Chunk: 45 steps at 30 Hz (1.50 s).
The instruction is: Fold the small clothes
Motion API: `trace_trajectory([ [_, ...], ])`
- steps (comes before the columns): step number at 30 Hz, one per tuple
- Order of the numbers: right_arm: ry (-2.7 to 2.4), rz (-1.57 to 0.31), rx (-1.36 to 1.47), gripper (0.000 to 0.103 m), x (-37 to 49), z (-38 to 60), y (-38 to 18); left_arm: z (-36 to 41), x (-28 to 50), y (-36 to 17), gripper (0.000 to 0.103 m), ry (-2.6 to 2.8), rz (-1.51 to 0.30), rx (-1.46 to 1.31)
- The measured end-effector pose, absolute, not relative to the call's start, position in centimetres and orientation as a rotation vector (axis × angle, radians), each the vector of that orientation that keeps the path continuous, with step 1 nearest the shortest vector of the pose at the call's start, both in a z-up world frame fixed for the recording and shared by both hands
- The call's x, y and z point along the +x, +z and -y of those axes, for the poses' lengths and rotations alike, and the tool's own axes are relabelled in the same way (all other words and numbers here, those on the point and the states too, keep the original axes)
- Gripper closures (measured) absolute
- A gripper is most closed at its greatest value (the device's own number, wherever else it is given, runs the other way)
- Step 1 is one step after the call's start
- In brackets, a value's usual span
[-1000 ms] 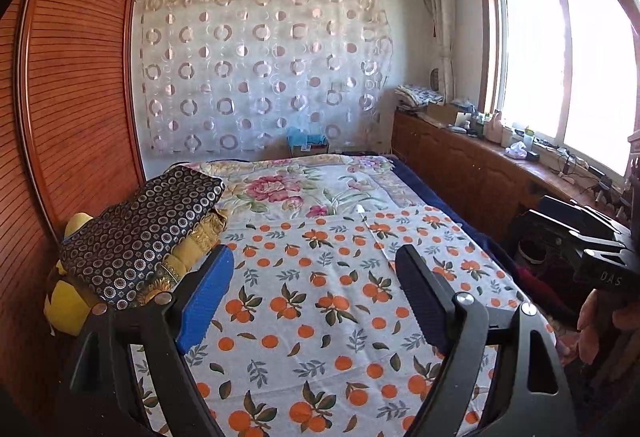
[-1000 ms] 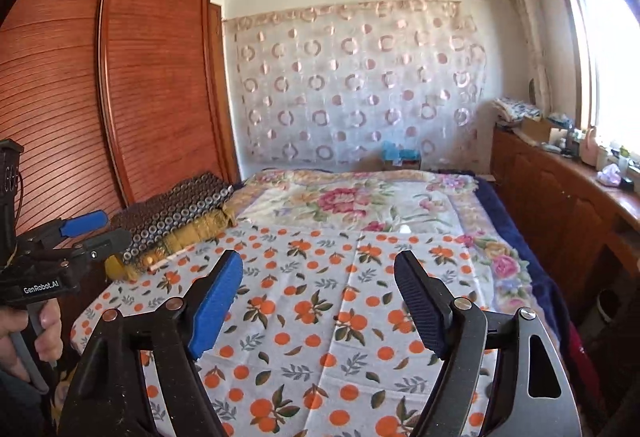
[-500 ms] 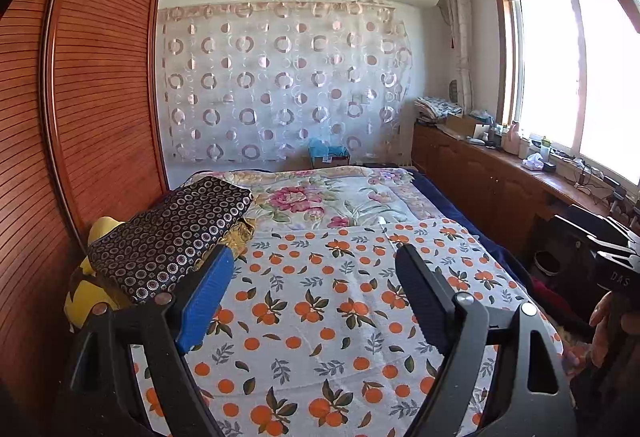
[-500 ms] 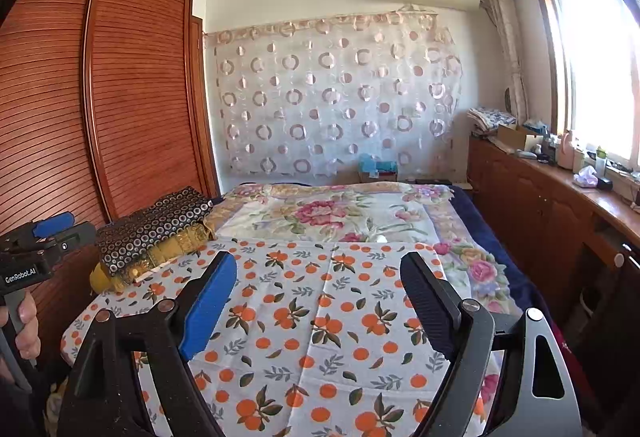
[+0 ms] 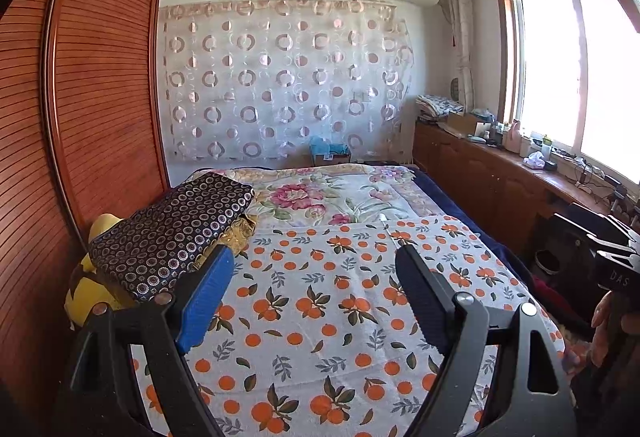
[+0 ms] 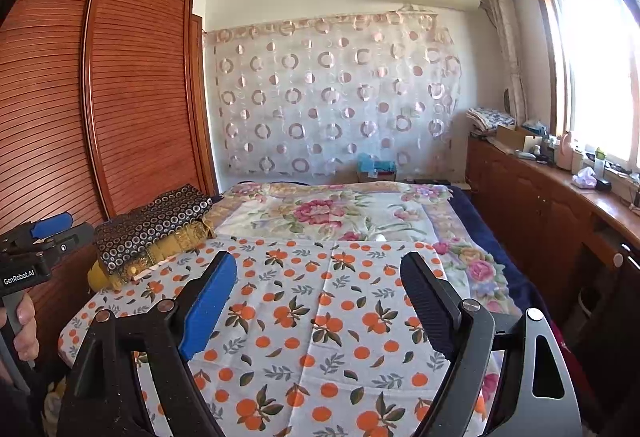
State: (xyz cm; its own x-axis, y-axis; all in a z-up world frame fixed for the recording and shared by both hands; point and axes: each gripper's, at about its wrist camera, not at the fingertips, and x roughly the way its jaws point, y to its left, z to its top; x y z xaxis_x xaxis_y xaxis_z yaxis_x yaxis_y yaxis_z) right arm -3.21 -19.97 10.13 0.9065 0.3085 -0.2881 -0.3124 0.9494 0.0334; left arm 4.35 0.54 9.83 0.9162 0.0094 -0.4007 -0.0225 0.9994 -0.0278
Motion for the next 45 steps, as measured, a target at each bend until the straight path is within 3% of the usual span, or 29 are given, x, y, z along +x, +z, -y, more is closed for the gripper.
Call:
trace_trajectory([
  [45, 0.348, -0.282, -0.036, 0.017, -2.3, 23.8, 10.1, -0.2, 3.9, 9.3, 0.02, 0.007, -0.415, -0.026],
])
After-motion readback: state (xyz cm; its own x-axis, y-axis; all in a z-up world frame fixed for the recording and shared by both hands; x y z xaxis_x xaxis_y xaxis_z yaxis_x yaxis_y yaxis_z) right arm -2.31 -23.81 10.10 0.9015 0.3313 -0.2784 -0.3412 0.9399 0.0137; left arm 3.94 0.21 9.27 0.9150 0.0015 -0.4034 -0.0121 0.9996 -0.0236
